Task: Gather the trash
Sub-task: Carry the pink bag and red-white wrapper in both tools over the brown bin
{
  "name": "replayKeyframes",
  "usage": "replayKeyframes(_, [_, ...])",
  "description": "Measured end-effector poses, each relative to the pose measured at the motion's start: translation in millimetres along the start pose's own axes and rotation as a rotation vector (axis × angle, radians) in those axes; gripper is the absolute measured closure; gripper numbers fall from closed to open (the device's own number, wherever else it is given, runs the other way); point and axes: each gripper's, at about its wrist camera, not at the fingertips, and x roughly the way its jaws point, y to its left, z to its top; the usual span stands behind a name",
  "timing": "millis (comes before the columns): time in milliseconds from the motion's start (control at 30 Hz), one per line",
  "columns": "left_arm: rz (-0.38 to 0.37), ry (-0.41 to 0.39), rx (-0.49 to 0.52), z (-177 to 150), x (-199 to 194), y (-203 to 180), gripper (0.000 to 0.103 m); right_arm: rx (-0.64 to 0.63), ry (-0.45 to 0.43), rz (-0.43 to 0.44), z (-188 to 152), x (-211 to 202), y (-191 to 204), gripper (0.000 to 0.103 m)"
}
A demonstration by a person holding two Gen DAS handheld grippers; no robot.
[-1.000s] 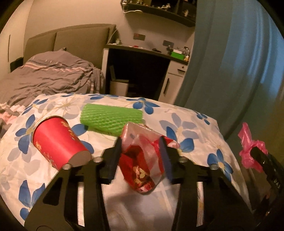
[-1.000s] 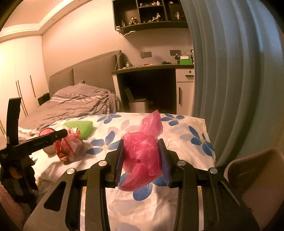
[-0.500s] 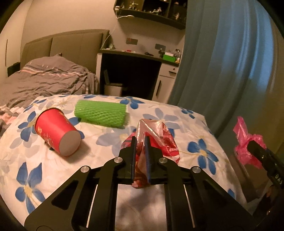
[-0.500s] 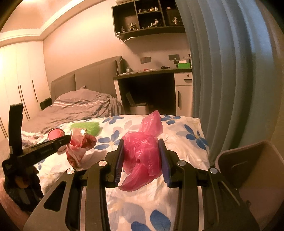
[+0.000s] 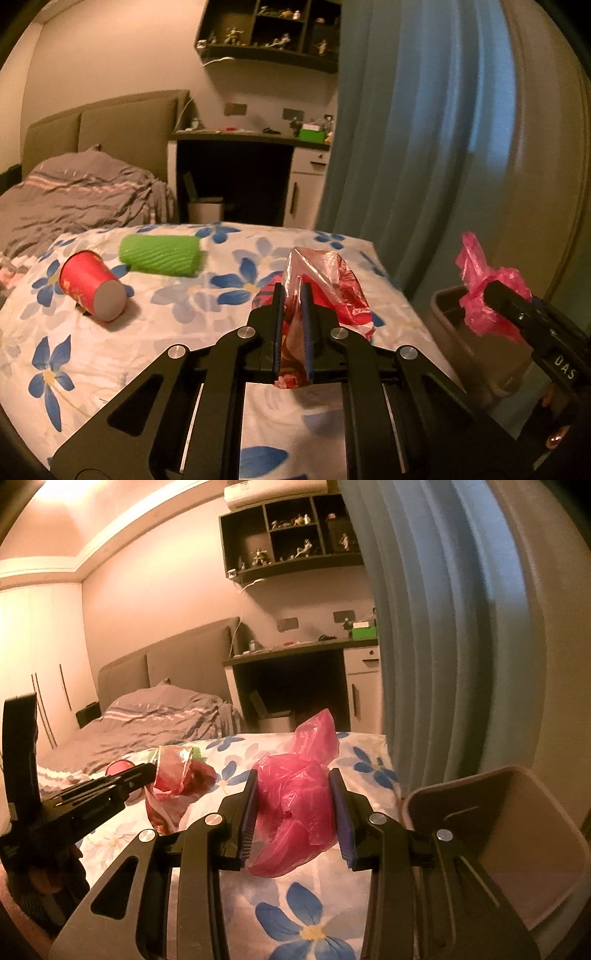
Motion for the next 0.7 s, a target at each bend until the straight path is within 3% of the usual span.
replayKeyframes(700, [-0.135,-0.036,0.13,7,-9,-90,0.095,0.056,-0.088,-0.126,-11,-61,-49,0.066])
